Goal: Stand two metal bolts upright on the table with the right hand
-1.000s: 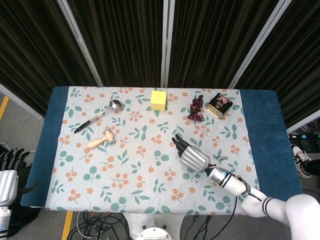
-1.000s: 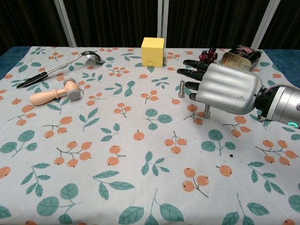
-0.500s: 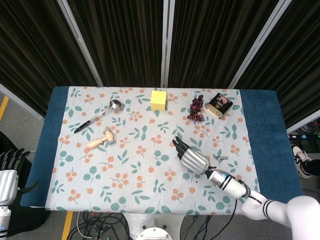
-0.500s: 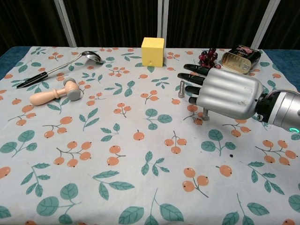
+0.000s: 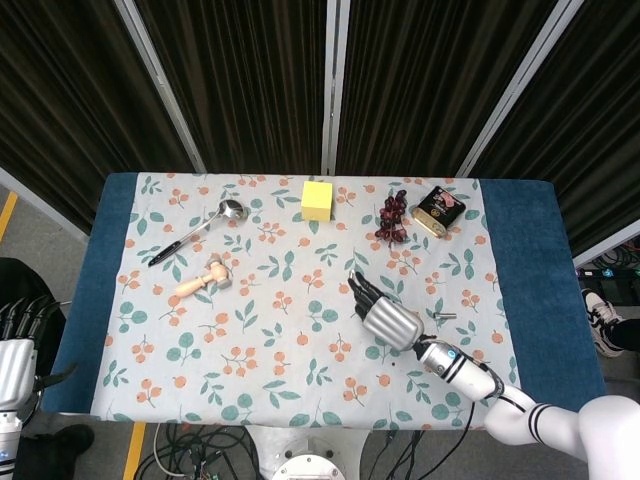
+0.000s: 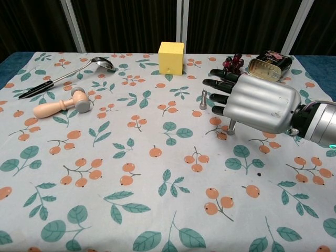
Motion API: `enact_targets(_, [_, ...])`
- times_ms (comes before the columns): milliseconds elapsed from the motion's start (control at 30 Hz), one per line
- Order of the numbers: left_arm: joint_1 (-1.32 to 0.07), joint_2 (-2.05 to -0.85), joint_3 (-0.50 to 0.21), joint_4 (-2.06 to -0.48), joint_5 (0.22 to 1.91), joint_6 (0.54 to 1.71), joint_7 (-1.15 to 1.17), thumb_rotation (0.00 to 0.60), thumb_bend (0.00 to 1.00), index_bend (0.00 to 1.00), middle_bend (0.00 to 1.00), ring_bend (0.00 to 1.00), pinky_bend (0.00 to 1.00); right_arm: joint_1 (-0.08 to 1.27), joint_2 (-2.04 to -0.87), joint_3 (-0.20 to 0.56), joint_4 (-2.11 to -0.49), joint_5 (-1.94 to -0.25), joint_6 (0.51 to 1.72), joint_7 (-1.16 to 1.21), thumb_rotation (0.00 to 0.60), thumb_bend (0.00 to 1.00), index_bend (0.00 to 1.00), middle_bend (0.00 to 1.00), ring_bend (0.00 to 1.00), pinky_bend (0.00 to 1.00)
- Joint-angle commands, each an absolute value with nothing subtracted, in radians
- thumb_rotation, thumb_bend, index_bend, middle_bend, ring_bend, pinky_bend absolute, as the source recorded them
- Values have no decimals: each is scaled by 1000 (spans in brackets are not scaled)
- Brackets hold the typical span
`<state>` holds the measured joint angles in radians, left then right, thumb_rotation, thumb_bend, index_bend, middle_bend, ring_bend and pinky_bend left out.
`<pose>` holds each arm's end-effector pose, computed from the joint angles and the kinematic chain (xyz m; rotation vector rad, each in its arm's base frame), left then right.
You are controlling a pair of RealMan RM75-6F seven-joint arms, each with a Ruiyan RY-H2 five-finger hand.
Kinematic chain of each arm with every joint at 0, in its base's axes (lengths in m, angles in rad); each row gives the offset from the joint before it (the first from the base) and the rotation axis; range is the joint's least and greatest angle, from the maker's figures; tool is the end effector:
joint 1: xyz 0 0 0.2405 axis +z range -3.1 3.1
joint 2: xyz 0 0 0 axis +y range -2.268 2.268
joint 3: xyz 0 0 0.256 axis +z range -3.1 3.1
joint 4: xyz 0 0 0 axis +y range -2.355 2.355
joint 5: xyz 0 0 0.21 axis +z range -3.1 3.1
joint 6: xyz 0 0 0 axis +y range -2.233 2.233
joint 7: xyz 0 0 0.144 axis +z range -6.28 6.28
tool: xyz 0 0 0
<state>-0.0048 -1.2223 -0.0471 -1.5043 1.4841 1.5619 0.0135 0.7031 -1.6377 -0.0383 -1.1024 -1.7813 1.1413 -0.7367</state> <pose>-0.3341 0.1548 0.1462 -1.2859 -0.8886 -0.8662 -0.1794 -0.3071 -0.0405 2.1266 0.3532 0.6636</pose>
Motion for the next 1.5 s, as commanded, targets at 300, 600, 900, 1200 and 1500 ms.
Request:
enact_targets(300, [-16,-1218,-52,-1510,1493,1557,21,600,0,158,87,0,0,581,-1522,59,-1361,-1593,1273,-448,600,184,317,235,0,0])
enact_targets(600, [-29,-1215,-53,-1521,1499,1547,35,600,0,158,87,0,0,498,-1327,91,-1545,-1314,1136,-223,600,208,467,233,0,0])
enact_targets(900, [-34,-1214,-51,-1533,1499,1542,47,600,0,158,87,0,0,497,-1323,70,-1491,-1226,1016,-192,600,196,493,223,0,0])
enact_targets(1200, [-31,-1218,-48,-1529,1493,1541,40,600,0,158,87,0,0,496,-1417,57,-1352,-1243,1022,-232,600,232,496,222,0,0])
enact_targets(1500, [-31,-1219,-46,-1526,1491,1540,37,600,0,158,87,0,0,496,-1475,50,-1267,-1251,999,-229,600,262,498,216,0,0])
